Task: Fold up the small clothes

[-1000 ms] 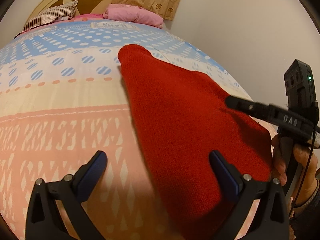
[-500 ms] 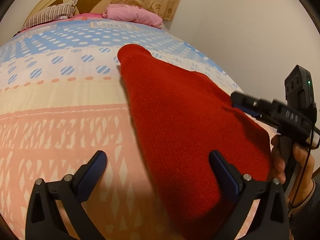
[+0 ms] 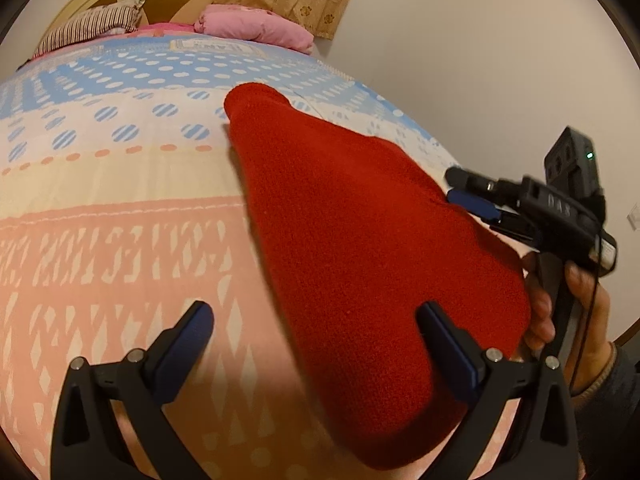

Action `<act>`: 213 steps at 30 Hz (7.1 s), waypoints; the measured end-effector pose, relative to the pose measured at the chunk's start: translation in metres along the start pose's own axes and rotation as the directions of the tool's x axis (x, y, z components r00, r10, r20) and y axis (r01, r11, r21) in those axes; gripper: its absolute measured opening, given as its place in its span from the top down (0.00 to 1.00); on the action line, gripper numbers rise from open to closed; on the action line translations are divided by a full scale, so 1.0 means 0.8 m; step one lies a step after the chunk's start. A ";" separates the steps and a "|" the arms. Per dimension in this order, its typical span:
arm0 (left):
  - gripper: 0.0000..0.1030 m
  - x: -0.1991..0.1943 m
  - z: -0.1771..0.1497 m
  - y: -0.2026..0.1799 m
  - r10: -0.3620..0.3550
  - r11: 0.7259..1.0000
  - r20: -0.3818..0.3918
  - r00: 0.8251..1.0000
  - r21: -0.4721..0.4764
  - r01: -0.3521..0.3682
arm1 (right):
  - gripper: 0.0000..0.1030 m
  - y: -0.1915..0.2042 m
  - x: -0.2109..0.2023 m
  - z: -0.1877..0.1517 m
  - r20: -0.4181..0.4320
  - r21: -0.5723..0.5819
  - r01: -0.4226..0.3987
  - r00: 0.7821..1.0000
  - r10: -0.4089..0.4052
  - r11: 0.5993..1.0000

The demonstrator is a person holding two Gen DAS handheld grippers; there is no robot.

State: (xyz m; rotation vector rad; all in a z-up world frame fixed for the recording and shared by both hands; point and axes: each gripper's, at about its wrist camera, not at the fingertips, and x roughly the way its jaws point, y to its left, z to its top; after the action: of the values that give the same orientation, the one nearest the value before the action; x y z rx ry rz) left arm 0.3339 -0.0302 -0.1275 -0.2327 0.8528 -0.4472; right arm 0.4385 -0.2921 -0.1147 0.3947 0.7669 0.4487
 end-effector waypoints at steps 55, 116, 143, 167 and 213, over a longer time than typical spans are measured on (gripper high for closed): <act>0.52 -0.006 0.005 -0.050 -0.037 0.982 -0.060 0.998 0.183 0.048 | 0.74 -0.020 0.059 0.016 -0.086 0.057 -0.072 0.993 0.077 0.996; 0.58 -0.060 -0.085 -0.293 -0.362 0.828 -0.150 0.920 0.401 0.391 | 0.75 -0.092 -0.360 -0.128 0.204 0.184 0.052 0.975 -0.090 0.982; 0.57 -0.022 -0.119 -0.300 -0.304 0.845 -0.217 0.928 0.389 0.368 | 0.75 -0.186 -0.367 -0.172 0.207 0.346 0.066 0.967 -0.145 0.936; 0.25 -0.039 -0.119 -0.292 -0.225 0.890 -0.162 0.961 0.366 0.271 | 0.74 -0.199 -0.351 -0.192 0.137 0.386 0.142 0.968 -0.209 0.911; 0.00 -0.073 -0.102 -0.279 -0.111 0.944 0.006 0.994 0.314 0.104 | 0.41 -0.011 -0.412 -0.260 0.203 0.105 0.358 0.906 -0.372 0.928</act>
State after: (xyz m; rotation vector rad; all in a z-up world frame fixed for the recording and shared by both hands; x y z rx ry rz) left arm 0.1737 -0.2014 -0.0578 0.0092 0.7359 -0.6735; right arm 0.0789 -0.4346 -0.0677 0.3448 0.6218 0.0243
